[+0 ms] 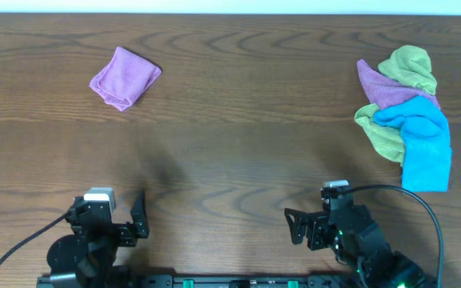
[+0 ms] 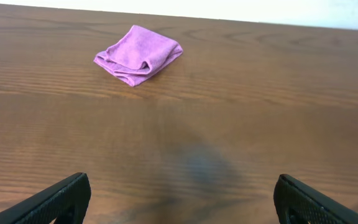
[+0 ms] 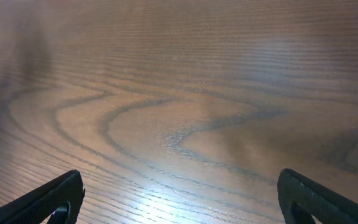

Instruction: Fold the cloth

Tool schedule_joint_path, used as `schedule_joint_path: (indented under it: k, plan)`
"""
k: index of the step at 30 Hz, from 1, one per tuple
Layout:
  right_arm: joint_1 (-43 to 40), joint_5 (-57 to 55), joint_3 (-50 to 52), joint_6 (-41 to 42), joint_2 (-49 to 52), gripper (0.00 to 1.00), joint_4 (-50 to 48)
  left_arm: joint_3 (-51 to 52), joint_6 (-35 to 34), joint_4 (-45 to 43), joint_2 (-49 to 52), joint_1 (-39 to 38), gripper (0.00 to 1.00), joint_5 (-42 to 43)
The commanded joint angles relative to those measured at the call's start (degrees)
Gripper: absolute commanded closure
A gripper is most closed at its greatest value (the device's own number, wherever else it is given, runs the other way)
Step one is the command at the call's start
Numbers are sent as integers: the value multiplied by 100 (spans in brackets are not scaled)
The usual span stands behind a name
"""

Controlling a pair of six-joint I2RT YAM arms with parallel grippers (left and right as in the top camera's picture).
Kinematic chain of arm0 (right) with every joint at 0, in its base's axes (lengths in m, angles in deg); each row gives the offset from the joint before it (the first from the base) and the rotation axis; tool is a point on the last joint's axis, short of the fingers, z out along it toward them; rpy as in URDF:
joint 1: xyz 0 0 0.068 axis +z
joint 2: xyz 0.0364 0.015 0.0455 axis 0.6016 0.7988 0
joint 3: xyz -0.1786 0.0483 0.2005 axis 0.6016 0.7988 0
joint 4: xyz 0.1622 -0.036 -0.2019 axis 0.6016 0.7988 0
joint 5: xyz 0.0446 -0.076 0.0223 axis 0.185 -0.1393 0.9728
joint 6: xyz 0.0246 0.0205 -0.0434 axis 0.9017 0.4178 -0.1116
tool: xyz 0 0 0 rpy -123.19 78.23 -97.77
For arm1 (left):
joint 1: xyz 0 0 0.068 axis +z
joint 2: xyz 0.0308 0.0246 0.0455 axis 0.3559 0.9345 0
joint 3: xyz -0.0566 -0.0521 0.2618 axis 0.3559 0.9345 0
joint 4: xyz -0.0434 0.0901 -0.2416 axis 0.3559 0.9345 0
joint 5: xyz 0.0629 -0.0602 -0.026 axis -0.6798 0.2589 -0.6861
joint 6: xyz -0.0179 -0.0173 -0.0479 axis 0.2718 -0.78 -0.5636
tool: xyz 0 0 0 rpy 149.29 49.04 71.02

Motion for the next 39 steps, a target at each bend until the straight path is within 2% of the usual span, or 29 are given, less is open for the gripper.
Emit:
schedule_joint_path:
  k: [1,17,22,30,39]
  plan:
    - [-26,-15,0,63,-39,1,-2,181,205,-28,-153,-26,5,-28]
    - [-26,-15,0,63,-39,1,-2,763,254,52,-160,-26,5,-57]
    - [-26,-15,2,63,-39,1,-2,903,474,90,-160,-26,5,-68]
    - [-26,-15,0,63,-39,1,-2,1060,487,269,-160,-26,5,-503]
    - [-26,-15,0,63,-39,1,-2,1211,485,354,-160,-26,5,-531]
